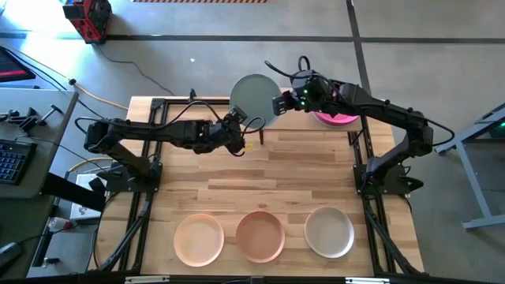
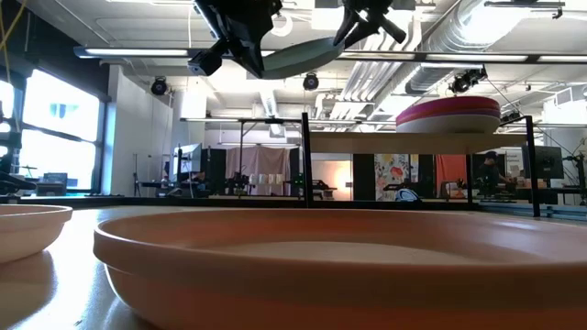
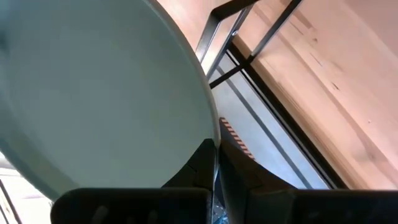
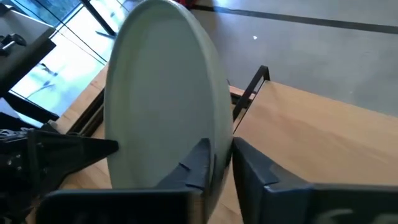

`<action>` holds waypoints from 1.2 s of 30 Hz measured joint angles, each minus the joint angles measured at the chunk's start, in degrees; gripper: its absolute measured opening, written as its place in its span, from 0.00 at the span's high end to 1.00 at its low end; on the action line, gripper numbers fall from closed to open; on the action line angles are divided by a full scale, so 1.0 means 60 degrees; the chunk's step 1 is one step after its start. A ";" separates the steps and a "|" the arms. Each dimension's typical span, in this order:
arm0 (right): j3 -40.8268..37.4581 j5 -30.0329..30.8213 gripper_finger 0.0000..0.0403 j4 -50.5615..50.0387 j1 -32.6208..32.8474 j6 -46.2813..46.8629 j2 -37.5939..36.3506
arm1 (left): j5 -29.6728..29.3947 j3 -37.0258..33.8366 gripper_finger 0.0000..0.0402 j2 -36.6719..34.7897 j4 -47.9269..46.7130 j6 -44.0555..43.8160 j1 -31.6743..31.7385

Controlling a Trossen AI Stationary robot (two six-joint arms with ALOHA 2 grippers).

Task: Place and stack plates onto a shelf
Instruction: Put the light blue plate on the shelf

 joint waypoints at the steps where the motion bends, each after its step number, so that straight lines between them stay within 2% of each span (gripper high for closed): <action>1: 0.0000 -0.0015 0.95 -0.0010 0.0000 -0.0002 0.0000 | 0.0006 0.0000 1.00 0.0000 -0.0011 -0.0080 0.0000; 8: 0.0000 -0.0040 0.98 -0.0267 -0.0004 0.0217 0.0000 | 0.0255 0.0000 0.95 0.0000 0.0013 -0.1165 0.0003; 16: 0.0000 0.0054 0.99 -0.0369 -0.0005 0.0395 0.0000 | 0.0346 0.0000 0.90 0.0000 0.0002 -0.1428 -0.0002; 20: 0.0000 0.0062 1.00 -0.0393 -0.0007 0.0464 0.0000 | 0.0762 0.0000 0.84 -0.0004 -0.0013 -0.2217 0.0011; 25: 0.0000 0.0140 1.00 -0.0395 -0.0011 0.0537 0.0000 | 0.0798 0.0000 0.75 -0.0004 -0.0019 -0.2797 0.0007; 30: 0.0000 0.0110 1.00 -0.0522 -0.0173 0.0567 0.0000 | 0.0143 0.0000 0.70 -0.0004 0.0052 -0.4094 -0.0126; 36: 0.0000 0.0124 1.00 -0.0675 -0.0569 0.0392 -0.0001 | -0.0439 0.0001 0.70 -0.0007 0.0209 -0.5529 -0.0211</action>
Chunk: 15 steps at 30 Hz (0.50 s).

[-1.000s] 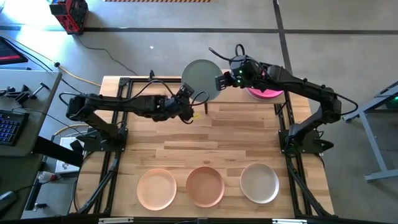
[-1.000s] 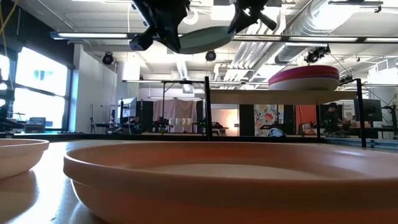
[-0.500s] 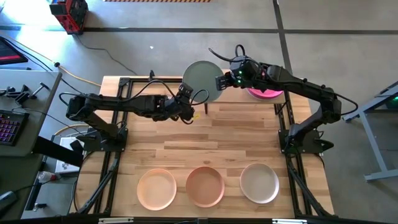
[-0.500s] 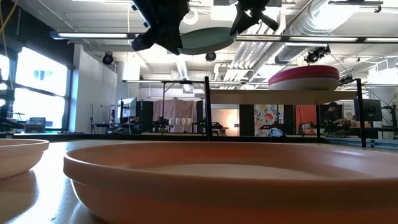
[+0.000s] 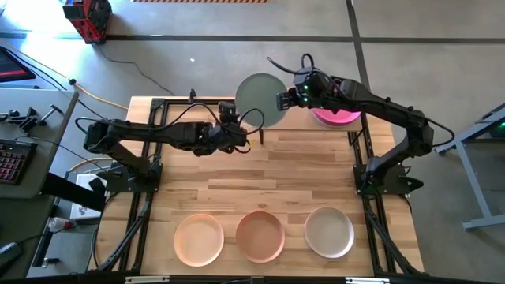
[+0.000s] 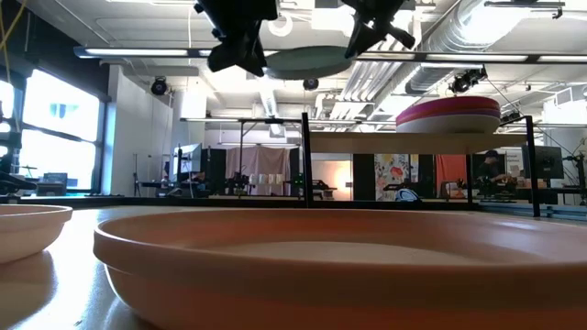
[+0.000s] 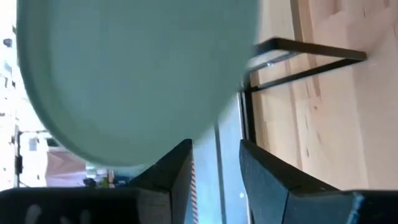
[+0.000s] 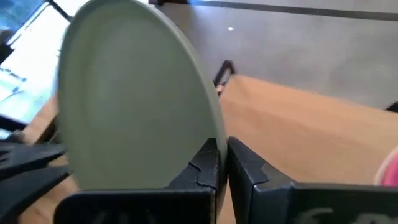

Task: Place and stack plates onto a shelf
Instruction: Put the light blue plate on the shelf

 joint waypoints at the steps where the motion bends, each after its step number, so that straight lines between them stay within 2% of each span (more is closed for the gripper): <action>1: 0.0000 0.0014 1.00 -0.0015 -0.0100 -0.0008 -0.0007 | -0.0010 -0.0001 0.70 0.0000 -0.0067 -0.0119 -0.0015; 5: 0.0011 0.0011 1.00 0.0009 -0.0547 -0.0283 -0.0075 | -0.0027 -0.0001 0.70 0.0000 -0.0130 -0.0478 -0.0019; 11: 0.0472 -0.0032 1.00 -0.0880 -0.1448 -0.0914 -0.0181 | -0.0413 -0.0001 0.70 -0.0033 -0.0210 -0.1213 -0.0019; 15: 0.0728 -0.0372 1.00 -0.1223 -0.2022 -0.1688 -0.0184 | -0.0417 -0.0001 0.70 -0.0055 -0.0174 -0.1814 -0.0019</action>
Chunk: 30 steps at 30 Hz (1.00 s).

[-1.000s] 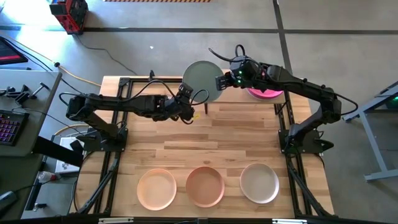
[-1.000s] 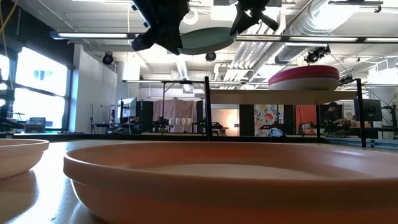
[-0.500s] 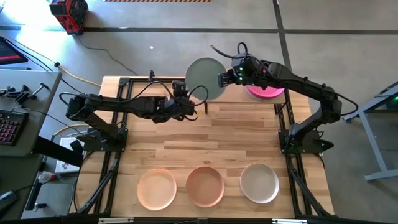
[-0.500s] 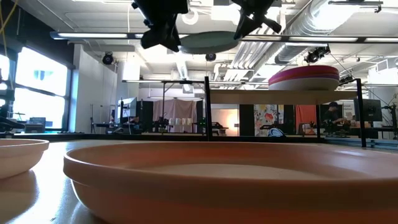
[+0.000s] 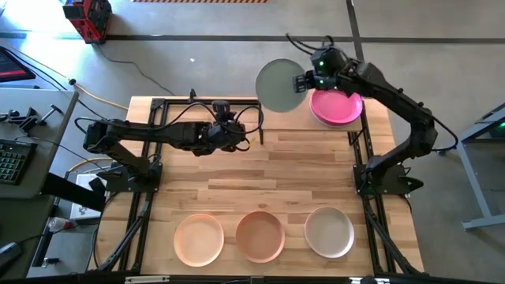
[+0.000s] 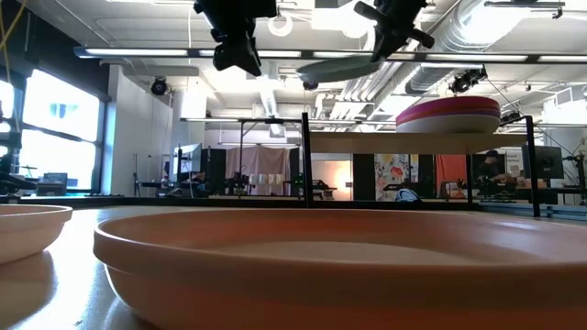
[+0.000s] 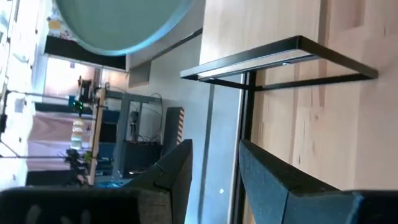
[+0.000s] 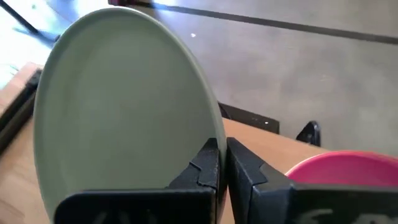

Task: Place and stack plates onto a shelf
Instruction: Put the light blue plate on the shelf

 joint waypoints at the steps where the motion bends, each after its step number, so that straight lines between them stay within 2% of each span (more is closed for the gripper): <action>1: 0.0007 -0.0106 1.00 0.0007 -0.0148 -0.0208 0.0000 | 0.0000 0.0000 0.70 0.0000 0.0003 -0.0128 0.0000; 7: 0.0007 -0.0744 1.00 -0.0248 -0.0936 -0.1407 0.0161 | 0.0013 0.0000 0.70 0.0000 0.0012 -0.0635 0.0000; 13: 0.0007 -0.0975 1.00 -0.0635 -0.1077 -0.2075 0.0757 | 0.0025 0.0000 0.70 0.0000 0.0015 -0.0651 0.0007; 30: 0.0007 -0.1064 1.00 -0.1096 -0.1077 -0.2242 0.2173 | 0.0029 0.0000 0.70 0.0000 0.0018 -0.0652 0.0209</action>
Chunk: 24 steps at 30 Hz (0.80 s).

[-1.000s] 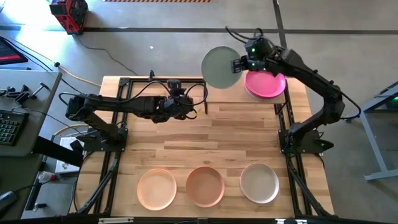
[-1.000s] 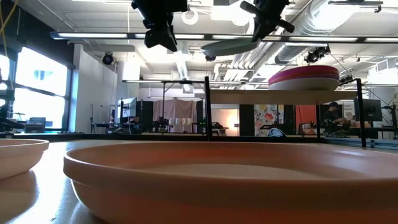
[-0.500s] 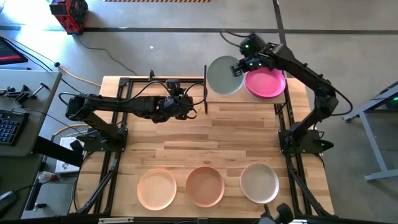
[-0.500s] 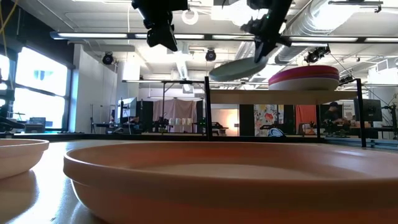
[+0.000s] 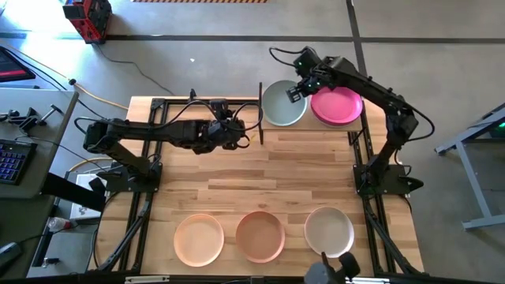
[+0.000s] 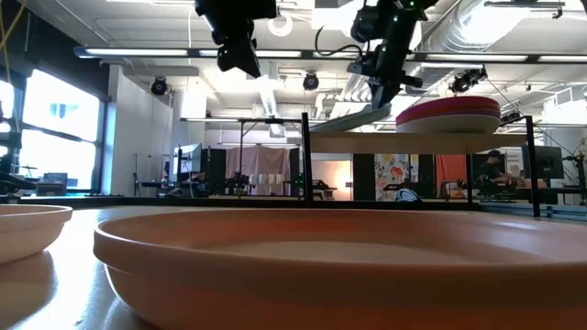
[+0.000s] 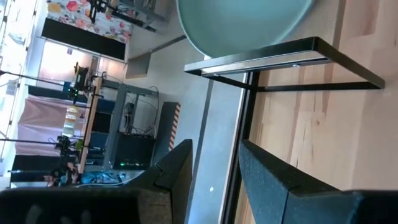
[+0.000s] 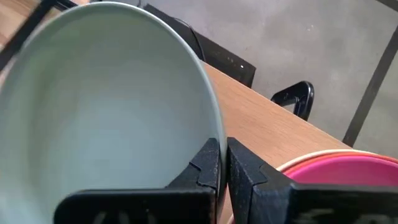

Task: Place and stack plates onto a shelf
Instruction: Put the light blue plate on the shelf

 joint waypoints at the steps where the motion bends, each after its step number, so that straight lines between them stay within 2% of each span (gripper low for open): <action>1: 0.0000 0.0005 1.00 0.0000 0.0000 -0.0006 0.0063 | 0.0004 0.0000 0.70 0.0000 0.0000 0.0000 0.0024; 19: 0.0000 0.0100 1.00 -0.0088 -0.0047 -0.0656 0.0683 | 0.0076 0.0000 0.70 0.0004 0.0000 -0.0073 0.0195; 24: 0.0000 0.0205 0.93 -0.0342 -0.0047 -0.0632 0.0683 | 0.0074 0.0000 0.70 0.0004 0.0000 -0.0076 0.0195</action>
